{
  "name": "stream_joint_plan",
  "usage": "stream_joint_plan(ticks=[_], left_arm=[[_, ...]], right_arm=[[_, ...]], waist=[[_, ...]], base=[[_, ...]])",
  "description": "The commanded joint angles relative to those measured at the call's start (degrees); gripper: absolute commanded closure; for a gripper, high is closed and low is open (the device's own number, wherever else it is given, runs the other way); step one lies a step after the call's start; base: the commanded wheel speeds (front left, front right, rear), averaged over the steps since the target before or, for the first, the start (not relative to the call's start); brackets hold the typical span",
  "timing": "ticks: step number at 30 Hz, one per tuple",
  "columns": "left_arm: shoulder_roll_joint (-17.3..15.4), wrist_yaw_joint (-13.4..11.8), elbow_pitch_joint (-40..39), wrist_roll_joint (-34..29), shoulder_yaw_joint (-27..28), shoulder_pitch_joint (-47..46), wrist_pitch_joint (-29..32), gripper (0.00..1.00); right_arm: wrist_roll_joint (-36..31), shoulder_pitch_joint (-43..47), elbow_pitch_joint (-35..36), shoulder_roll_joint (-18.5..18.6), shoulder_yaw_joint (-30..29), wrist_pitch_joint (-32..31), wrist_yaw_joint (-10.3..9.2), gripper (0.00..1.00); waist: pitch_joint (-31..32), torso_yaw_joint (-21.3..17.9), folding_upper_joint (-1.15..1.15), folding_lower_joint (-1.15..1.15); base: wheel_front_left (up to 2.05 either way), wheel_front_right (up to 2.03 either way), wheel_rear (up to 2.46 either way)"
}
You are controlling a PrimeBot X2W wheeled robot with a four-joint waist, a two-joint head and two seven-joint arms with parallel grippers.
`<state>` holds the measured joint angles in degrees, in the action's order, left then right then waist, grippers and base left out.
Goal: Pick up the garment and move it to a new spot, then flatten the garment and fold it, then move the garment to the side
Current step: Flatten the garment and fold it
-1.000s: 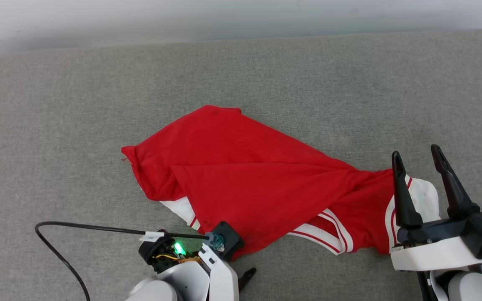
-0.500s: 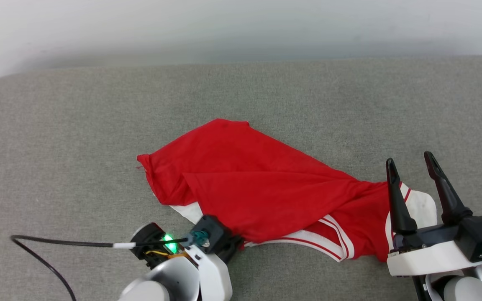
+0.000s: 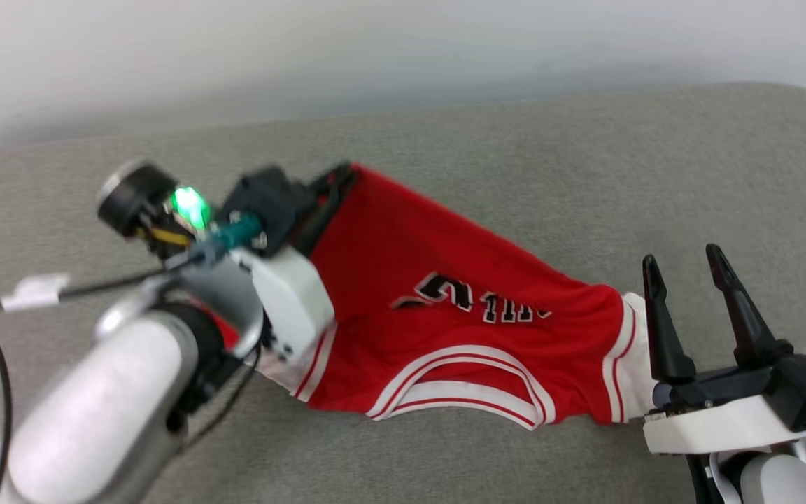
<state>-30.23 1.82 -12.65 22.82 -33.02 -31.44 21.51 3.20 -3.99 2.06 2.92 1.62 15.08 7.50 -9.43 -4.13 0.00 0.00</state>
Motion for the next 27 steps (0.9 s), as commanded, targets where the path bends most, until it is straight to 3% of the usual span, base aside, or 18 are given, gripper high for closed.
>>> stream_joint_plan(ticks=[1, 11, 21, 22, 23, 24, 27], left_arm=[[-0.31, 1.19, 1.01, -0.61, 0.65, -4.81, 1.43, 1.0], [-1.62, 5.26, 14.56, -2.78, -3.17, -26.99, 7.25, 1.0], [1.66, 5.6, 30.56, -4.62, -10.02, -42.42, 0.36, 1.0], [3.37, 5.62, 33.49, -4.17, -11.08, -44.08, -2.72, 1.0], [4.14, 5.62, 34.89, -4.73, -11.64, -45.04, -4.64, 0.63], [4.92, 5.62, 36.53, -4.7, -12.22, -45.43, -6.04, 0.0], [6.38, 5.57, 41.16, -3.91, -13.49, -45.38, -8.68, 0.0]], right_arm=[[0.62, -1.18, 0.44, -0.06, 0.0, 0.13, -0.02, 0.0], [5.0, -4.21, 0.5, -0.08, 1.33, 0.13, -0.02, 0.0], [7.9, -6.3, 0.6, -0.1, 3.43, 0.13, -0.02, 0.0], [8.29, -6.6, 0.65, -0.09, 3.52, 0.13, -0.02, 0.0], [8.41, -6.7, 0.69, -0.09, 3.45, 0.13, -0.02, 0.0], [8.34, -6.79, 0.66, -0.09, 3.43, 0.13, -0.02, 0.0], [7.85, -7.12, 0.46, -0.09, 3.6, 0.13, -0.02, 0.0]], waist=[[-2.64, -3.0, 0.0, 0.0], [-10.17, -12.67, 0.0, 0.0], [-15.09, -18.08, 0.0, 0.0], [-15.82, -18.41, 0.0, 0.0], [-16.13, -18.43, 0.0, 0.0], [-16.32, -18.39, 0.0, 0.0], [-16.39, -17.85, 0.0, 0.0]], base=[[0.0, 0.0, 0.0], [0.0, 0.0, 0.0], [0.0, 0.0, 0.0], [0.0, 0.0, 0.0], [0.0, 0.0, 0.0], [0.0, 0.0, 0.0], [0.0, 0.0, 0.0]])
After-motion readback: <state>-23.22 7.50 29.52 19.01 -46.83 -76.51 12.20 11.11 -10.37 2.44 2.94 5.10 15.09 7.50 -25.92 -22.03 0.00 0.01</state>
